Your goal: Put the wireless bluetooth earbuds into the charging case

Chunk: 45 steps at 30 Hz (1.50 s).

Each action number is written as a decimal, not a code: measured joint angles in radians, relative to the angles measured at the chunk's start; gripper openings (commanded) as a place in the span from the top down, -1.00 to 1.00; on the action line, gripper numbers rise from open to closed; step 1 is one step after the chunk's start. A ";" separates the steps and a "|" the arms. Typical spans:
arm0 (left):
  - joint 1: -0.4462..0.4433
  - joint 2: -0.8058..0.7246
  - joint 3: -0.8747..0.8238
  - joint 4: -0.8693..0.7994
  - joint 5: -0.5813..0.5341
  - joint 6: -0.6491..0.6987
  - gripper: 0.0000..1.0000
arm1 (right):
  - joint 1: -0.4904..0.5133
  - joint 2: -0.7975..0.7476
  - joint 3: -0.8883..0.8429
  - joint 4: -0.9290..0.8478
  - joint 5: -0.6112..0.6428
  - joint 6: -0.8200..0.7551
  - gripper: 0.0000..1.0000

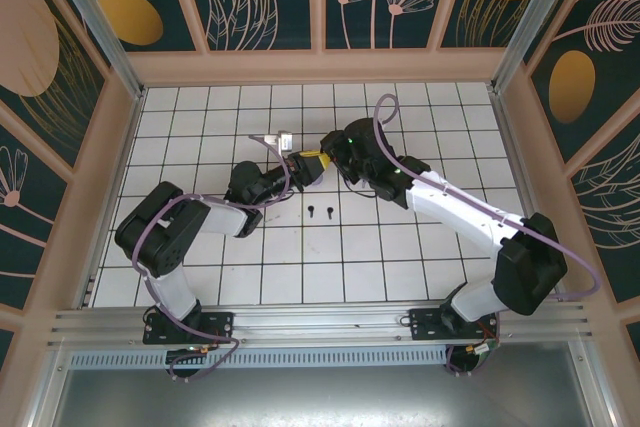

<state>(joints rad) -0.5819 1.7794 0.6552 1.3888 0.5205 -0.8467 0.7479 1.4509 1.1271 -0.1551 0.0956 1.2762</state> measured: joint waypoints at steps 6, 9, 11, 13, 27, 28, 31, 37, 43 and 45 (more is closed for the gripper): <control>0.000 0.011 0.001 0.021 -0.005 -0.007 0.39 | 0.006 0.001 0.000 0.005 0.011 0.013 0.32; 0.000 0.014 0.005 0.024 -0.005 -0.012 0.40 | 0.006 0.001 0.000 0.009 0.016 0.014 0.33; 0.000 0.016 0.007 0.026 -0.006 -0.013 0.42 | 0.006 0.001 0.000 0.010 0.018 0.014 0.32; 0.000 0.017 0.007 0.029 -0.006 -0.016 0.43 | 0.006 0.001 0.000 0.010 0.020 0.015 0.32; 0.000 0.031 0.007 0.067 -0.016 -0.043 0.53 | 0.013 0.001 0.000 0.017 0.021 0.018 0.33; 0.000 0.031 0.007 0.069 -0.016 -0.045 0.61 | 0.013 0.001 0.000 0.017 0.024 0.019 0.34; 0.000 0.035 0.007 0.076 -0.017 -0.037 0.82 | 0.013 0.001 0.000 0.017 0.032 0.022 0.34; 0.000 0.045 0.007 0.095 -0.016 -0.038 1.00 | 0.013 0.001 0.000 0.017 0.032 0.024 0.21; 0.000 0.045 0.007 0.104 -0.013 -0.048 1.00 | 0.011 0.000 0.000 0.018 0.027 0.035 -0.49; -0.001 0.045 0.007 0.103 -0.013 -0.054 1.00 | 0.006 -0.005 0.000 0.018 0.019 0.024 -0.59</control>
<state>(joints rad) -0.5831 1.8244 0.6624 1.4921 0.5076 -0.9005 0.7544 1.4464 1.1271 -0.1371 0.1146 1.2999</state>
